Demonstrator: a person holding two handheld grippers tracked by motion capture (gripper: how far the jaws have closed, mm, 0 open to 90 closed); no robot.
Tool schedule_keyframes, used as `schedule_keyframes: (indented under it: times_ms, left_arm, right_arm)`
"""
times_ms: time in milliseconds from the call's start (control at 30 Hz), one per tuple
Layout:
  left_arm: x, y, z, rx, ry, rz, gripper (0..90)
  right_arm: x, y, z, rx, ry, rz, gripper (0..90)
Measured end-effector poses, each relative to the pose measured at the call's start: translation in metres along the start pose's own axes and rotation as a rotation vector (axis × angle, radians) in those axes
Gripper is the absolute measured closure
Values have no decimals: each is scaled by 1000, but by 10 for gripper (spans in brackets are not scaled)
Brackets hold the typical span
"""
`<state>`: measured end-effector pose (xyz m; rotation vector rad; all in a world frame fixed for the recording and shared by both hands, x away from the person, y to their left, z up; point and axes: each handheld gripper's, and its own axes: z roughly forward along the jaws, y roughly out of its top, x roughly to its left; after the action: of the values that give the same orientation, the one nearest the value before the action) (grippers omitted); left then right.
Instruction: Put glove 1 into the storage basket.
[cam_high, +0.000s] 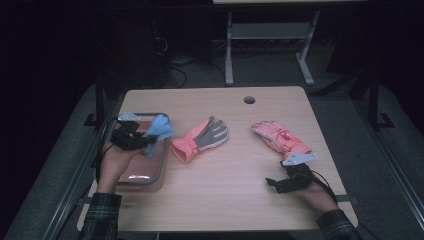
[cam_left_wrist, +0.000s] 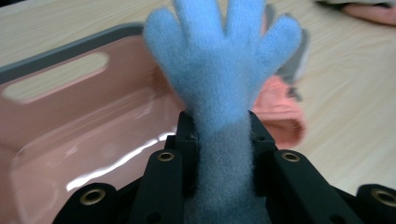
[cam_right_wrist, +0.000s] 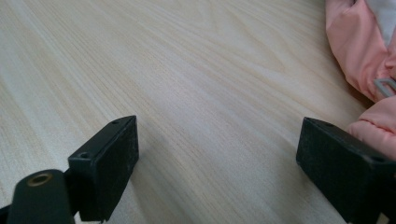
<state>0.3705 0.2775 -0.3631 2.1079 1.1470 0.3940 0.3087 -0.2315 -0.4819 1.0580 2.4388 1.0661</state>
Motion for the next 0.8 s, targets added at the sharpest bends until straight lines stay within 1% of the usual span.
schedule_keyframes:
  times_ms: [33,67,200,233,267,300,333,367,400,433,500,533,567,667,733,767,800]
  left_arm:
    - [3,-2,1,5,10,-7,723]
    - [3,-2,1,5,10,-7,723]
    - [16,-9,10,41,52,-30,722]
    - [16,-9,10,41,52,-30,721]
    - [21,-12,15,61,73,-33,721]
    - [21,-12,15,61,73,-33,720]
    - [24,-14,18,73,78,-38,720]
    - [28,-17,22,100,96,-44,719]
    - [28,-17,22,100,96,-44,718]
    - [33,-21,26,109,107,-62,718]
    - [38,-25,31,123,111,-78,717]
    - [40,-27,32,129,112,-79,716]
    - [42,-28,34,136,108,-92,714]
    - [45,-31,38,149,105,-98,708]
    - [47,-33,42,164,99,-99,703]
    - [47,-34,45,170,94,-106,700]
    - [48,-34,46,181,90,-103,698]
  right_arm:
    - [0,0,0,0,0,0,125]
    - [0,0,0,0,0,0,125]
    - [0,0,0,-1,0,0,125]
    - [0,0,0,-1,0,0,125]
    - [0,0,0,0,0,0,125]
    - [0,0,0,0,0,0,125]
    - [0,0,0,-1,0,0,125]
    - [0,0,0,0,0,0,125]
    - [0,0,0,-1,0,0,125]
    - [0,0,0,-1,0,0,126]
    - [0,0,0,0,0,0,126]
    - [0,0,0,-1,0,1,125]
    - [0,0,0,0,0,0,125]
    - [0,0,0,0,0,-1,125]
    - [0,0,0,0,0,0,126]
    - [0,0,0,0,0,0,125]
    - [0,0,0,0,0,0,125]
